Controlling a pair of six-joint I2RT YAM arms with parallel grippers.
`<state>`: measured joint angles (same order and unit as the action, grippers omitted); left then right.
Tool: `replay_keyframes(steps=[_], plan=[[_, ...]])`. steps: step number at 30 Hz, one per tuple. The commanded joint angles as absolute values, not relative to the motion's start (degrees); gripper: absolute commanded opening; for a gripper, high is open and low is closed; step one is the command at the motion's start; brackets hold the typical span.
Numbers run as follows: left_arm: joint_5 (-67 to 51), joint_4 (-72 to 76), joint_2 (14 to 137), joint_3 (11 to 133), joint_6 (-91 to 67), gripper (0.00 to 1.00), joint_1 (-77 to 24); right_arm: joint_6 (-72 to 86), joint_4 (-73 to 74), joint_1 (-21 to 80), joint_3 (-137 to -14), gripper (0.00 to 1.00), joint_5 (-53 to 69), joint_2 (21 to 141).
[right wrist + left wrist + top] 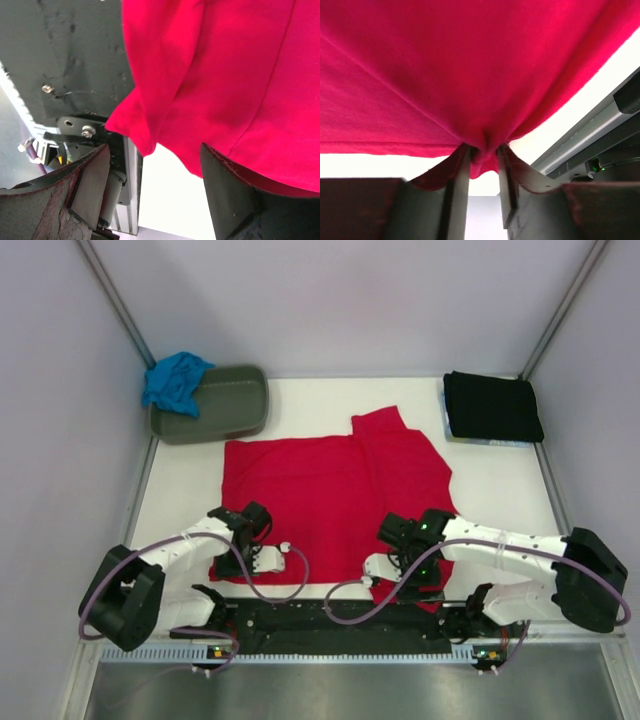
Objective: Fold and stack the t-shirts
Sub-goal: Grap the side of the flattened tshirt closest away from the robot with both arms
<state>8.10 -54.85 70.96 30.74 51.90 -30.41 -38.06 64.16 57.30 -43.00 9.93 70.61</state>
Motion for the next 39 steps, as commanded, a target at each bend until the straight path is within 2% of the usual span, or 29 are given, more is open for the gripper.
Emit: replay_keyframes(steps=[1, 3, 5, 8, 11, 16, 20, 30, 39], plan=[[5.71, -53.87, 68.56, 30.94, 49.14, 0.18, -30.59, -34.98, 58.89, 58.89, -42.19, 0.72, 5.54, 73.21], [5.89, -54.49, 67.59, 30.68, 48.26, 0.0, -30.5, -35.59, 58.45, 59.06, -41.49, 0.7, 5.62, 73.39], [5.63, -54.67, 66.89, 30.59, 47.03, 0.0, -30.59, -36.38, 57.75, 59.59, -40.44, 0.67, 5.54, 73.48], [5.01, -54.84, 66.18, 30.94, 45.71, 0.0, -30.59, -37.52, 56.87, 61.52, -39.38, 0.57, 6.06, 74.26], [6.32, -54.67, 65.83, 30.94, 45.53, 0.0, -30.59, -37.79, 56.87, 62.67, -39.37, 0.41, 6.42, 75.23], [7.47, -56.16, 65.74, 31.29, 45.44, 0.0, -30.59, -37.79, 58.0, 62.67, -38.59, 0.0, 5.1, 74.01], [8.44, -57.22, 66.09, 32.86, 44.56, 0.0, -30.59, -39.63, 62.22, 61.97, -39.11, 0.0, -1.55, 70.93], [9.14, -60.12, 66.97, 38.05, 42.54, 0.0, -30.41, -48.94, 65.39, 48.44, -47.89, 0.0, -14.06, 64.69], [11.34, -57.57, 70.39, 43.76, 42.71, 0.0, -28.57, -64.58, 48.72, 38.24, -53.26, 0.0, -17.4, 69.25]])
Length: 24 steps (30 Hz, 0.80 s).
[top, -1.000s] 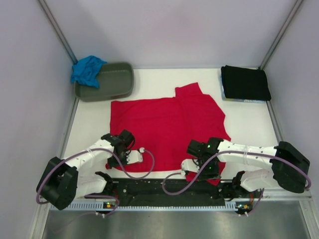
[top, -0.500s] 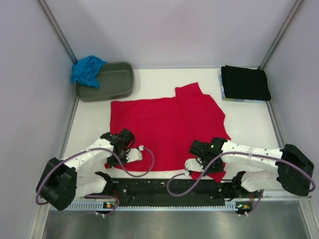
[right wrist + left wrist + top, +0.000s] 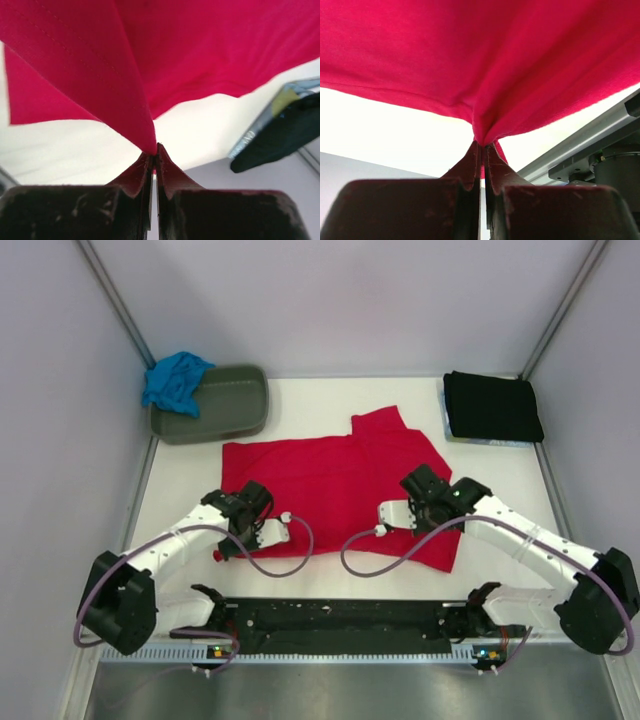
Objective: Fold and stack the t-shirts
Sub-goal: Grap the side of the flattened tshirt closest away from the robot with both arms, then fold the flattened tshirt in 1/3 of the way
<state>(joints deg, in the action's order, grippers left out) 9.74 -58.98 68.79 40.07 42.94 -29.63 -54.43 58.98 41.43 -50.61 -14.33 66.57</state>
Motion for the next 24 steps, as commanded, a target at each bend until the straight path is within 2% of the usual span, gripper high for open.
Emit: replay_keyframes(steps=[1, 14, 24], plan=[[11.69, -57.13, 71.1, 44.47, 43.06, 0.0, -28.13, -66.34, 45.73, 37.8, -53.17, 0.0, -17.75, 70.3], [11.08, -53.35, 84.45, 52.73, 43.68, 0.0, -19.25, -79.8, 27.78, 32.7, -54.23, 0.0, -15.21, 80.41], [12.04, -50.89, 88.24, 55.63, 43.95, 0.0, -17.14, -83.85, 23.73, 29.54, -56.69, 0.0, -13.71, 84.81]])
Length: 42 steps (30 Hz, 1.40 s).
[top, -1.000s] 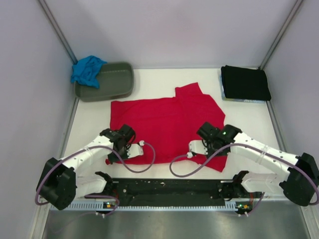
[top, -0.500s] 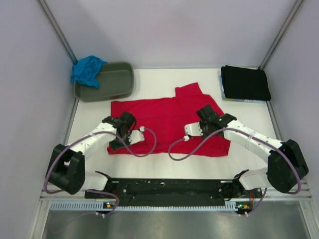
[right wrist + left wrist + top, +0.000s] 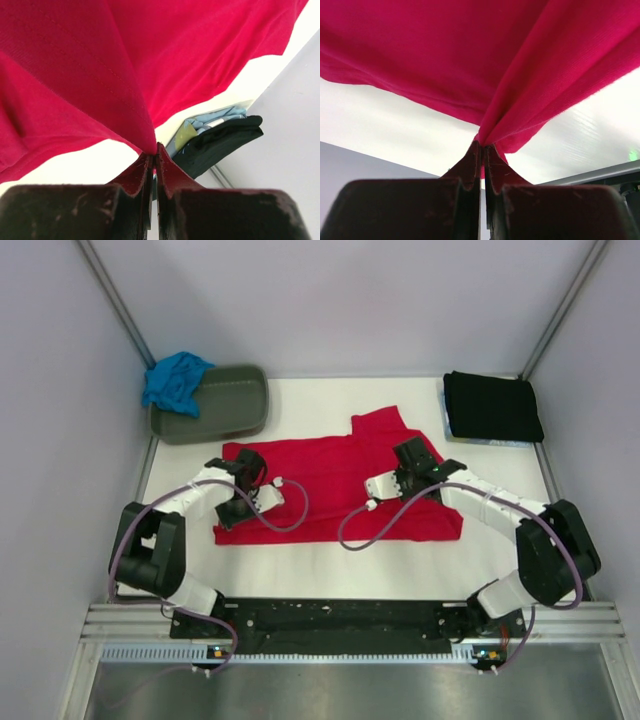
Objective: Fold and stack the t-shirts
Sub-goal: Fold the flattened tshirt in 1/3 of the way
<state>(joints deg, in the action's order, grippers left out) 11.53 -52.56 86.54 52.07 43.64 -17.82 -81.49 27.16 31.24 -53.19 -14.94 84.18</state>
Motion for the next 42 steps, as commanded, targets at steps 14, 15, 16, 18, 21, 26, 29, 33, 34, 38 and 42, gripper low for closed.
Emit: replay_keyframes(steps=[14, 15, 16, 18, 21, 26, 29, 33, 34, 38, 42], plan=[[13.8, -48.96, 94.92, 60.91, 44.21, 0.0, -16.17, -83.5, 22.85, 26.54, -57.22, 0.0, -11.95, 87.18], [13.89, -48.87, 95.18, 61.17, 44.3, 0.0, -16.08, -83.5, 22.76, 26.54, -57.48, 0.0, -11.87, 87.45], [13.97, -48.78, 95.27, 61.26, 44.38, 0.0, -15.91, -83.41, 22.76, 26.46, -57.74, 0.0, -11.78, 87.8], [14.15, -48.34, 95.71, 61.43, 44.56, 0.02, -15.82, -83.15, 22.33, 26.37, -57.92, 0.0, -11.43, 88.59], [14.94, -46.85, 96.33, 61.26, 44.65, 0.1, -15.56, -82.62, 21.89, 26.28, -58.01, 0.0, -11.25, 89.64], [15.9, -42.81, 97.12, 61.78, 43.95, 0.34, -13.72, -81.39, 21.1, 26.28, -58.8, 0.0, -10.37, 90.96], [18.45, -40.17, 97.56, 63.71, 43.42, 0.39, -11.17, -79.72, 20.66, 25.93, -59.94, 0.0, -9.67, 91.93], [19.07, -38.15, 97.3, 69.86, 39.82, 0.42, -6.6, -77.79, 20.65, 25.75, -61.08, 0.0, -9.75, 93.42], [19.16, -37.97, 96.69, 70.74, 39.47, 0.42, -6.24, -77.44, 20.65, 25.75, -61.35, 0.0, -9.84, 93.78], [9.43, -40.6, 91.51, 69.53, 42.96, 0.43, -6.94, -76.03, 20.65, 25.49, -61.79, 0.0, -9.67, 94.39], [1.94, -43.59, 87.11, 64.17, 48.95, 0.43, -8.43, -74.89, 20.57, 25.4, -62.58, 0.0, -9.67, 95.1]])
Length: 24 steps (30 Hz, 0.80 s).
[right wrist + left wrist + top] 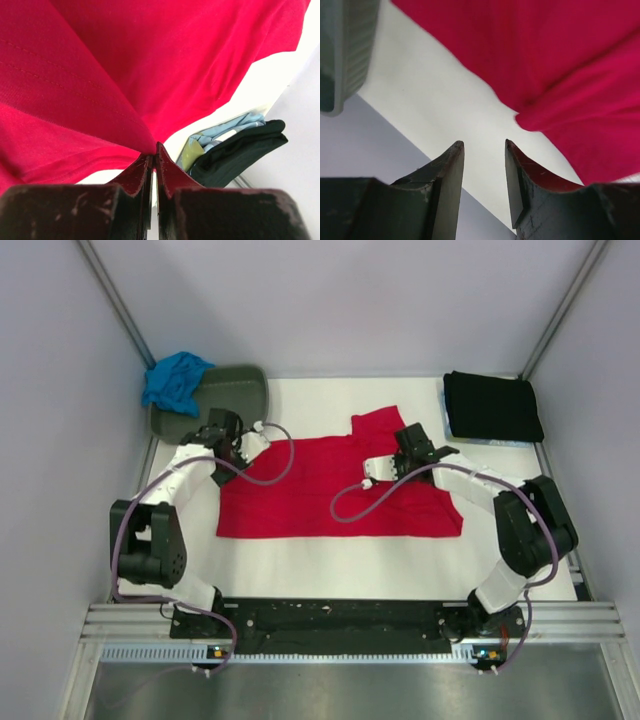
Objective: Fold and stack the t-shirts
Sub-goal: Fold the flattened tshirt in 1/3 of the way
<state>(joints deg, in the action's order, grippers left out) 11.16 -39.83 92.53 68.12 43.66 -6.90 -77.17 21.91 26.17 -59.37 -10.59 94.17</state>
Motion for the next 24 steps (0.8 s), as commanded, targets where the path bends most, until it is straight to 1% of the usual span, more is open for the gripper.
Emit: replay_keyframes(steps=[1, 7, 8, 10, 12, 13, 15, 17, 19, 20, 23, 24], plan=[[1.67, -43.25, 86.84, 62.86, 49.04, 0.43, -8.52, -74.62, 20.65, 25.4, -62.84, 0.0, -9.67, 95.27], [0.36, -44.38, 85.17, 58.98, 48.95, 0.42, -8.53, -71.9, 20.83, 25.4, -64.25, 0.0, -8.53, 96.68], [0.26, -44.21, 84.91, 58.54, 48.87, 0.42, -8.53, -71.2, 20.83, 25.4, -64.42, 0.02, -8.35, 96.85], [0.26, -43.77, 84.46, 57.57, 48.95, 0.42, -8.53, -68.31, 20.74, 25.4, -65.73, 0.2, -8.61, 97.73], [0.35, -43.68, 84.99, 57.65, 48.43, 0.42, -8.53, -63.66, 20.39, 25.4, -68.28, 0.42, -10.19, 99.31], [0.35, -43.59, 85.34, 57.92, 48.08, 0.43, -8.53, -60.59, 20.04, 25.31, -70.38, 0.48, -11.5, 100.45], [0.26, -43.86, 85.52, 58.36, 47.38, 0.43, -8.44, -50.24, 18.9, 24.88, -75.73, 0.52, -16.58, 102.47], [0.26, -44.21, 84.73, 58.36, 47.29, 0.43, -8.44, -38.47, 21.25, 24.52, -82.59, 0.52, -22.82, 103.44], [-1.48, -45.0, 82.89, 57.49, 48.07, 0.44, -8.35, -28.35, 29.84, 24.43, -88.57, 0.5, -21.28, 102.66], [-1.84, -45.44, 81.49, 56.52, 48.86, 0.44, -8.35, -22.82, 33.54, 24.35, -89.9, 0.47, -19.96, 101.44], [-4.21, -46.93, 77.09, 52.84, 51.67, 0.45, -8.35, -10.84, 41.11, 24.35, -87.82, 0.22, -15.22, 97.31], [-4.22, -47.02, 76.3, 51.17, 52.55, 0.45, -8.35, -7.77, 43.05, 24.35, -86.06, 0.1, -12.77, 96.16]])
